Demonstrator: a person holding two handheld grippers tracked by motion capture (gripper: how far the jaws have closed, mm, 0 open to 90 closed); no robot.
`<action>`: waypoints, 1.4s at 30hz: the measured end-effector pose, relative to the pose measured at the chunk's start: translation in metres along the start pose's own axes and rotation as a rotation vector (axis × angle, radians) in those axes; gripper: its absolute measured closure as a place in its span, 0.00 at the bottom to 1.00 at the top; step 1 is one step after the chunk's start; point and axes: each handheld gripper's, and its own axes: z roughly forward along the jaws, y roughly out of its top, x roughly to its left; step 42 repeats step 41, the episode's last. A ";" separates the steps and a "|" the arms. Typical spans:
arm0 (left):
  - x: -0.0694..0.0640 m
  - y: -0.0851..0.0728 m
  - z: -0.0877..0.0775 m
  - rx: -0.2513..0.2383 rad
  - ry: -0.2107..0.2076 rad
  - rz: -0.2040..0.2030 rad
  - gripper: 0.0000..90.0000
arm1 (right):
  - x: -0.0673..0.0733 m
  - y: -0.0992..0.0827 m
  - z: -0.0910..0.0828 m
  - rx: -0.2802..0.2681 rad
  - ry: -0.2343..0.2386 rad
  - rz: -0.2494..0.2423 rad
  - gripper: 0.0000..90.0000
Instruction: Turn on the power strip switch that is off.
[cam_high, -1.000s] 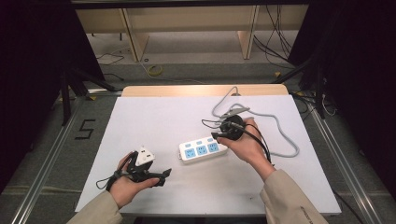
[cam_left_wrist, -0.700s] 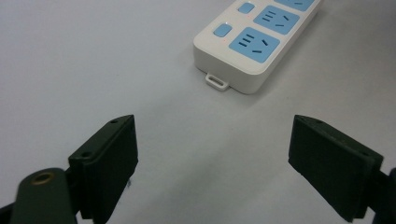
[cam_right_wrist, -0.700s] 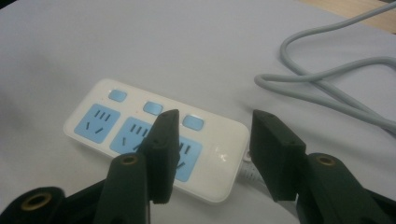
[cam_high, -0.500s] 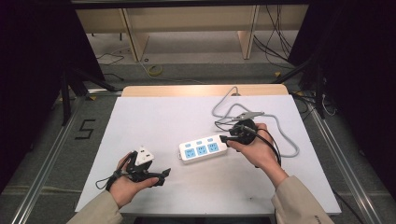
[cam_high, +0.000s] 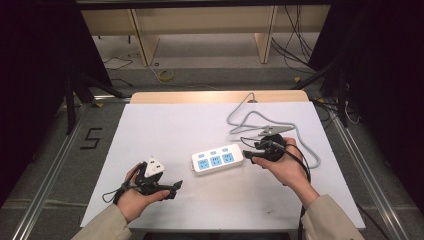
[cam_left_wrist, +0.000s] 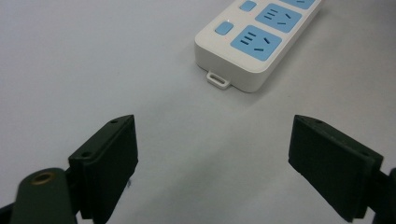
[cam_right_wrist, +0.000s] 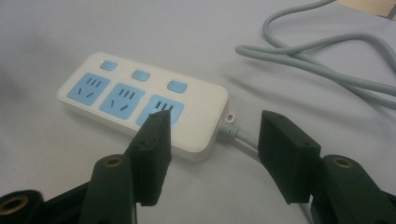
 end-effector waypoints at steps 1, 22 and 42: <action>0.000 0.000 0.000 0.000 0.002 0.001 0.17 | -0.002 -0.003 -0.002 -0.007 0.001 0.007 0.47; 0.001 0.000 0.000 -0.001 0.002 -0.007 0.17 | -0.007 -0.053 -0.031 -0.067 0.013 0.020 0.36; 0.002 0.000 -0.002 -0.006 0.001 0.007 0.17 | -0.005 -0.069 -0.040 -0.108 -0.001 0.023 0.35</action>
